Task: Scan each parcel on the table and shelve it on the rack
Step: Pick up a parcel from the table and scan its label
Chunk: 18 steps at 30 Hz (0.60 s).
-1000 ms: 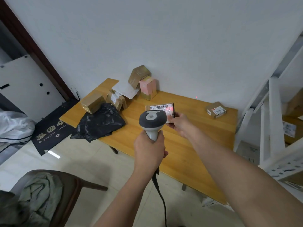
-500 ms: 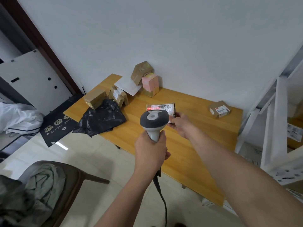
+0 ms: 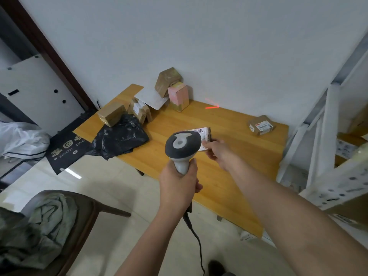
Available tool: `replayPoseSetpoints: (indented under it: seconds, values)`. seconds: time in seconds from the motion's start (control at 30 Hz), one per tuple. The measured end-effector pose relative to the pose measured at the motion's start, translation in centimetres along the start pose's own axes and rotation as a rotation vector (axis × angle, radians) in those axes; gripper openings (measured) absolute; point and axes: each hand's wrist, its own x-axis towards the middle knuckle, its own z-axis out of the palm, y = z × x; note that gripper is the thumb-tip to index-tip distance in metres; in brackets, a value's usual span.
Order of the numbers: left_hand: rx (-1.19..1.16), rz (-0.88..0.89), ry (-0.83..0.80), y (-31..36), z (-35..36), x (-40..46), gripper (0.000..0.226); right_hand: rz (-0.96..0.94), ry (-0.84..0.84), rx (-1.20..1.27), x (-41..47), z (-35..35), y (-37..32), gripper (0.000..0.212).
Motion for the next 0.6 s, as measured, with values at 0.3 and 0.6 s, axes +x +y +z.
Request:
replayPoseSetpoints:
  seconds: [0.3,0.6]
  values:
    - [-0.085,0.113,-0.117,-2.0,-1.4,-5.0,0.031,0.033,0.012,-0.063,-8.4,-4.6,3.5,0.035]
    - [-0.151,0.251,-0.393,-3.5,0.7,-13.4,0.034,0.013,0.183,0.106,-20.8,-12.7,9.8,0.014]
